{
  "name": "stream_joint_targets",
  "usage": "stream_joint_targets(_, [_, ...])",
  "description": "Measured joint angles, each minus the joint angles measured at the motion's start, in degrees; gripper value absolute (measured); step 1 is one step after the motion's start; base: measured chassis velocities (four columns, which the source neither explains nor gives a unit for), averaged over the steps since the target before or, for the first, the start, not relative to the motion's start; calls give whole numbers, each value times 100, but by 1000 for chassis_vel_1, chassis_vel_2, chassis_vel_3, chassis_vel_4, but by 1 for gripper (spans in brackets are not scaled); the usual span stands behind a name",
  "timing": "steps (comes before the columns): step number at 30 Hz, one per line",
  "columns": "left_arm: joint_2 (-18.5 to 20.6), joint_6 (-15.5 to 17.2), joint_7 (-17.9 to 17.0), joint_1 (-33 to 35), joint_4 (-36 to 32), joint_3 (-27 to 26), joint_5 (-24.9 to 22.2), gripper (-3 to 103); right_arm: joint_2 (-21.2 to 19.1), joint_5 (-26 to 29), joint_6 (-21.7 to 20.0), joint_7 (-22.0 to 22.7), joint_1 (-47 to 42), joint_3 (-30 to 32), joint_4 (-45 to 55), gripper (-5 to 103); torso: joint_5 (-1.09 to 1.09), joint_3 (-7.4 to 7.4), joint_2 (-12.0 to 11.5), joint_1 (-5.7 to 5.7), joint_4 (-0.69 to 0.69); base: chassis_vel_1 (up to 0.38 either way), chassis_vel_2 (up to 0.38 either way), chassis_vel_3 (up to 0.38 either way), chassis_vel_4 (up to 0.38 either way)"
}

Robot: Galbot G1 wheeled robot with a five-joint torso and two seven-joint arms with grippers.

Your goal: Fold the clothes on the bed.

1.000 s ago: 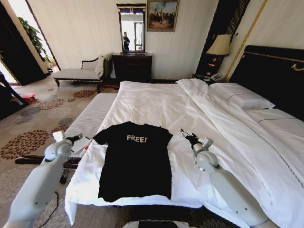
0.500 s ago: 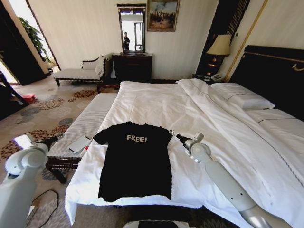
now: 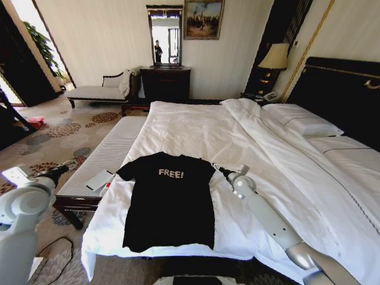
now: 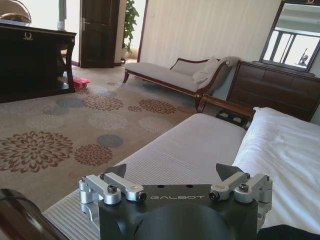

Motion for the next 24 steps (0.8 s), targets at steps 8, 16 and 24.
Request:
stream_joint_targets(8, [114,-68,-7,-211,38,-31,-100,100,193,-94,-10,5,-31,-7,-97,98,0,0,0,0,1,0,0,0,0])
stream_joint_targets(16, [241,-104,-1,-515,-405,-61,-791,100,301,-204,-11,41,-236,3,-143,100,2,0,0,0,-2,0,0,0,0])
stream_joint_targets(24, [140,-77,9,-614,-698,37,-846,100,314,-224,34,109,-183,35,-269,100,0,0,0,0,1,0,0,0,0])
